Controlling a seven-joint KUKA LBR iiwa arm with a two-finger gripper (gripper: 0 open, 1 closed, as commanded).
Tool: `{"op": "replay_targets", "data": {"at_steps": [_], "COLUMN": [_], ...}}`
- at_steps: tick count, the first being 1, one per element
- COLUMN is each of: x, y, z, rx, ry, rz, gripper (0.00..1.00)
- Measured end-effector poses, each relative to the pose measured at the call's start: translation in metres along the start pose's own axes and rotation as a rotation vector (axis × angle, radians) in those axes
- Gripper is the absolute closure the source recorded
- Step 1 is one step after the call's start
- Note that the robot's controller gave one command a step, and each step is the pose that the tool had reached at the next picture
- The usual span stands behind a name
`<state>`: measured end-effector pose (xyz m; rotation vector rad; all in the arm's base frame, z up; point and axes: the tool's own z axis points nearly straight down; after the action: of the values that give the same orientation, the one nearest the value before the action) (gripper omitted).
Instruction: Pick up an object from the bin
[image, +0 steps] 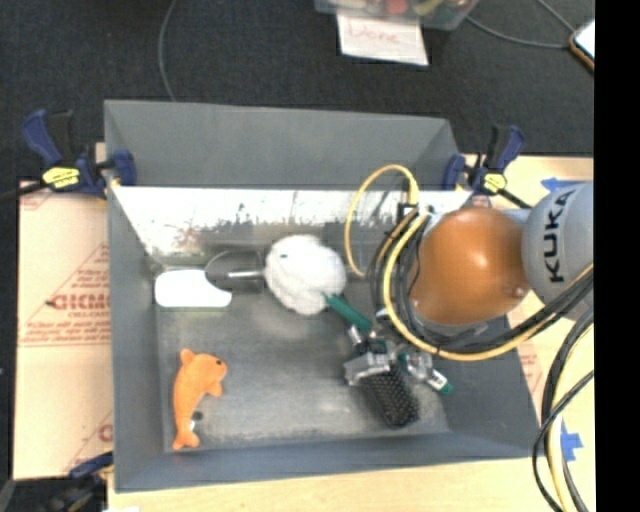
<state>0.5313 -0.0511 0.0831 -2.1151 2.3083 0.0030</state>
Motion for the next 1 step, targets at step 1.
{"op": "replay_targets", "data": {"at_steps": [1], "x": [-0.0002], "y": [0.0021], "z": [-0.0223], "rx": [-0.008], "ry": [-0.001], "rz": [0.000], "gripper": [1.00]}}
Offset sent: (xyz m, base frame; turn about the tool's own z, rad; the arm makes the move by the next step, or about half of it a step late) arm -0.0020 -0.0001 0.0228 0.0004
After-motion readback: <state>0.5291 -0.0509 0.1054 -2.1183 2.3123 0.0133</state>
